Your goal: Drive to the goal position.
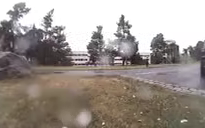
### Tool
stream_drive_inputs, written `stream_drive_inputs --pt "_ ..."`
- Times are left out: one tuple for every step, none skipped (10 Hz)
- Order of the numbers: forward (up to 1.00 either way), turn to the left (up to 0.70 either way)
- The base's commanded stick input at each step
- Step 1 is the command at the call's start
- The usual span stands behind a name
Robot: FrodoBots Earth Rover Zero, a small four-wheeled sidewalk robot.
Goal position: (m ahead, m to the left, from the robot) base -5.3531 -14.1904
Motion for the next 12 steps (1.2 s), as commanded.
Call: stream_drive_inputs --pt "0.00 -0.85" --pt "0.00 -0.85" --pt "0.00 -0.85" --pt "0.00 -0.85" --pt "0.00 -0.85" --pt "0.00 -0.85" --pt "0.00 -0.85" --pt "0.00 -0.85" --pt "0.00 -0.85" --pt "0.00 -0.85" --pt "0.00 -0.85" --pt "0.00 -0.85"
